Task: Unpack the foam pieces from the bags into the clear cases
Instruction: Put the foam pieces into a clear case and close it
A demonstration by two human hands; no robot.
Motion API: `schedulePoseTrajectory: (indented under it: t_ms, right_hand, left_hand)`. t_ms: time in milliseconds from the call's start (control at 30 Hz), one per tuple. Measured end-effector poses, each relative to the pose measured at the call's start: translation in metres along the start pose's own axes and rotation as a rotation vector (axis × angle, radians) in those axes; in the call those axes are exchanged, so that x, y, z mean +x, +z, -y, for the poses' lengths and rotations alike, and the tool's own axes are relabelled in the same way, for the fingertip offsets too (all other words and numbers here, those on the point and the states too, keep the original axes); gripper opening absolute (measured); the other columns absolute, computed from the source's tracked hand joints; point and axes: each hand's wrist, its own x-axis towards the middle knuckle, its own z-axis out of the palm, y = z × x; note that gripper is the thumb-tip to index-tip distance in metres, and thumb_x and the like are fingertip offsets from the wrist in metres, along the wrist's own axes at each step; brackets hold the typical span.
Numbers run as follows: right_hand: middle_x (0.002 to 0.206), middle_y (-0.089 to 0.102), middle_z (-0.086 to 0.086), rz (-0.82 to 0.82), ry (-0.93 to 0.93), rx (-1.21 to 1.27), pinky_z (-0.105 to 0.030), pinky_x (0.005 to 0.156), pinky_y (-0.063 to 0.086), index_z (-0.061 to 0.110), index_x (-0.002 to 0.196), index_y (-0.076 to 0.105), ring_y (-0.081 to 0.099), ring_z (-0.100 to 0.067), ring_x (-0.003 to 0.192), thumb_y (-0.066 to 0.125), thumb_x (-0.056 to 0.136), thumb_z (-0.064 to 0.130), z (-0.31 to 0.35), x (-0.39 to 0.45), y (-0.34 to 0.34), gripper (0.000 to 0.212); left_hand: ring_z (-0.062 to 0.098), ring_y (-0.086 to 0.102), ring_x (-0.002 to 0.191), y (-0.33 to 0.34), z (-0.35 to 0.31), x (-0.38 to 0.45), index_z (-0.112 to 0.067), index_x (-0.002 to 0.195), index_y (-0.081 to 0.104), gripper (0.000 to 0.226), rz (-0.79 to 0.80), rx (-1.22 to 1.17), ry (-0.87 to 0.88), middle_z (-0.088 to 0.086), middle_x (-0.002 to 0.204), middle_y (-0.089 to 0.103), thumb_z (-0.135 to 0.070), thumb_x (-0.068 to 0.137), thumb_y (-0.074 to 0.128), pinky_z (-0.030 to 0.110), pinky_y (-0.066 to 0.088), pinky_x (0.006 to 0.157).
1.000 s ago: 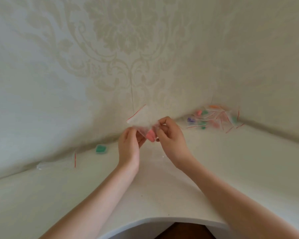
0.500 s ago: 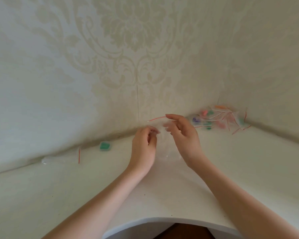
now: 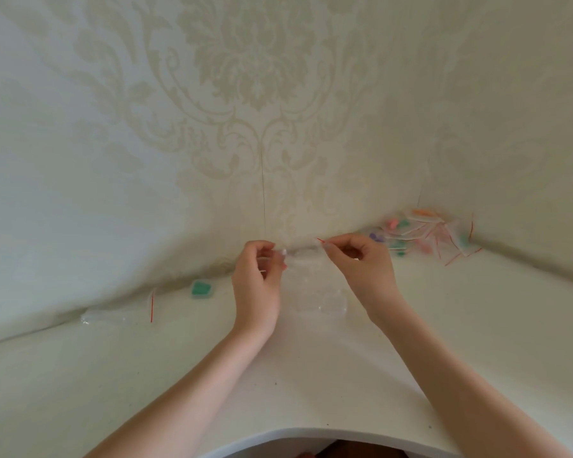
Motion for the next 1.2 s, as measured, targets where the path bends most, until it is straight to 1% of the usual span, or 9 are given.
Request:
schedulePoseTrajectory:
  t_ms: [133,233,300,367,467,600,767,967,1200]
  right_hand:
    - [0.065,0.059,0.008,-0.033,0.038,0.052,-0.01,0.057,0.038,0.02,0.074,0.07,0.046,-0.002,0.058,0.071,0.082,0.012,0.0,0.001,-0.002,0.011]
    - [0.06,0.057,0.019,-0.031,-0.002,0.053,-0.007,0.056,0.036,0.019,0.072,0.068,0.043,0.001,0.056,0.07,0.082,0.01,0.005,-0.003,-0.001,0.013]
    - [0.055,0.055,0.024,0.056,-0.052,-0.026,-0.008,0.055,0.035,0.019,0.067,0.064,0.041,0.002,0.054,0.071,0.079,0.007,0.006,-0.01,0.004,0.019]
    - [0.054,0.053,0.021,0.158,-0.08,-0.068,-0.012,0.053,0.032,0.019,0.062,0.058,0.037,-0.001,0.054,0.07,0.076,0.001,0.006,-0.017,0.009,0.027]
    - [0.056,0.05,0.013,0.202,-0.079,-0.07,-0.014,0.05,0.03,0.016,0.059,0.052,0.037,-0.008,0.056,0.073,0.075,0.003,0.003,-0.019,0.013,0.03]
    - [0.066,0.063,-0.006,0.227,0.024,0.038,-0.012,0.054,0.039,0.001,0.072,0.057,0.052,-0.006,0.058,0.075,0.078,0.012,0.007,-0.018,0.012,0.022]
    - [0.062,0.061,0.007,0.282,0.161,0.092,-0.022,0.057,0.038,0.016,0.071,0.052,0.05,-0.01,0.061,0.067,0.087,0.021,0.003,-0.019,0.01,0.023]
    - [0.065,0.055,0.006,0.252,-0.004,-0.046,-0.013,0.05,0.035,0.01,0.075,0.055,0.044,-0.004,0.053,0.07,0.084,0.022,0.004,-0.021,0.012,0.021]
    - [0.06,0.053,0.008,0.293,0.128,-0.013,-0.019,0.05,0.035,0.01,0.072,0.053,0.042,-0.008,0.053,0.07,0.084,0.02,-0.002,-0.017,0.004,0.023]
  left_hand:
    - [0.01,0.056,0.082,-0.002,-0.004,0.001,-0.013,0.097,0.047,0.016,-0.131,0.087,0.092,0.003,0.098,0.05,-0.013,0.09,0.062,0.009,0.04,0.071]
    - [0.007,0.049,0.073,-0.003,-0.01,-0.002,-0.013,0.084,0.048,0.025,-0.049,0.051,0.187,0.003,0.083,0.049,-0.024,0.083,0.07,0.012,0.042,0.066]
    - [0.015,0.056,0.067,0.002,-0.013,-0.009,-0.015,0.078,0.053,0.029,0.164,-0.09,0.073,0.002,0.072,0.057,-0.04,0.081,0.067,0.024,0.048,0.062]
    - [0.017,0.062,0.069,0.006,-0.014,-0.016,-0.013,0.079,0.058,0.027,0.26,-0.133,-0.043,0.002,0.073,0.063,-0.038,0.085,0.064,0.033,0.052,0.064]
    - [0.009,0.062,0.068,0.008,-0.013,-0.017,-0.01,0.077,0.056,0.017,0.22,-0.199,-0.095,0.001,0.072,0.062,-0.016,0.093,0.057,0.024,0.052,0.06]
    - [0.011,0.064,0.068,0.005,-0.015,-0.013,-0.011,0.077,0.057,0.021,0.249,-0.216,-0.115,-0.004,0.069,0.064,-0.022,0.094,0.056,0.027,0.054,0.059]
    - [0.015,0.061,0.064,0.003,-0.011,-0.009,-0.013,0.073,0.061,0.029,0.252,-0.234,-0.172,0.003,0.069,0.065,-0.015,0.098,0.046,0.028,0.047,0.056]
    - [0.016,0.063,0.061,0.003,-0.012,-0.012,-0.007,0.076,0.056,0.022,0.268,-0.185,-0.124,0.001,0.064,0.062,-0.018,0.095,0.053,0.027,0.048,0.055]
    - [0.015,0.06,0.054,0.003,-0.014,-0.012,-0.008,0.07,0.057,0.034,0.322,-0.163,-0.216,0.005,0.061,0.061,-0.021,0.1,0.045,0.023,0.045,0.048]
